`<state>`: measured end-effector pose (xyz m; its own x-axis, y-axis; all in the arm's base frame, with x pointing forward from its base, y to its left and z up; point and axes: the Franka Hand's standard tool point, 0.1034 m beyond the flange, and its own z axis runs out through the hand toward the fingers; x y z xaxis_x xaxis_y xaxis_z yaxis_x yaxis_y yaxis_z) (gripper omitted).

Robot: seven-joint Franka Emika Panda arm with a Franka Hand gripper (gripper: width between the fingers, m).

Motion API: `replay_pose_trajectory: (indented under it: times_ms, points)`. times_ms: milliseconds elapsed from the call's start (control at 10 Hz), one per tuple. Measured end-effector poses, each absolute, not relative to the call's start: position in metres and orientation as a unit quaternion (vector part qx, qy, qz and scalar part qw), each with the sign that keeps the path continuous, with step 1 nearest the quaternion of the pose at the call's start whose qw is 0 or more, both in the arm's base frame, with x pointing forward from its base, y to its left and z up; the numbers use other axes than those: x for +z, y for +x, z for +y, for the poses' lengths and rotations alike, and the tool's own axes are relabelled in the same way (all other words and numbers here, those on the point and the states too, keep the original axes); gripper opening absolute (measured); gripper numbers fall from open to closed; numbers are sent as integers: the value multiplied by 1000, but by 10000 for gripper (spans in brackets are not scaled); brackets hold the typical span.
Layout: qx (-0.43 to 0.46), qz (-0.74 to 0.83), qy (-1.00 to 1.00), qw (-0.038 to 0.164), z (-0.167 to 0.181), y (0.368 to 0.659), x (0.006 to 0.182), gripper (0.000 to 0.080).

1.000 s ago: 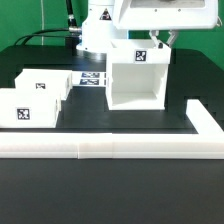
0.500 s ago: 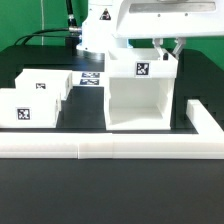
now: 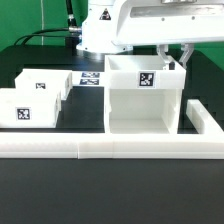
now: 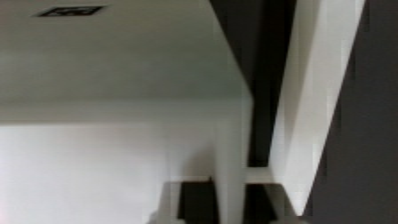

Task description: Assemble drawer

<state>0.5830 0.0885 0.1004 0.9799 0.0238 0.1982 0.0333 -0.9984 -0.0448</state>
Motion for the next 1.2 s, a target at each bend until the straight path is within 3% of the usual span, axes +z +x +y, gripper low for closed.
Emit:
replay_pose_trajectory:
  times_ms: [600, 900, 1200]
  points:
    - [-93, 192, -975, 58, 102, 587, 102, 38]
    - [-89, 325, -939, 72, 100, 609, 105, 44]
    - [-84, 405, -906, 86, 98, 613, 108, 44]
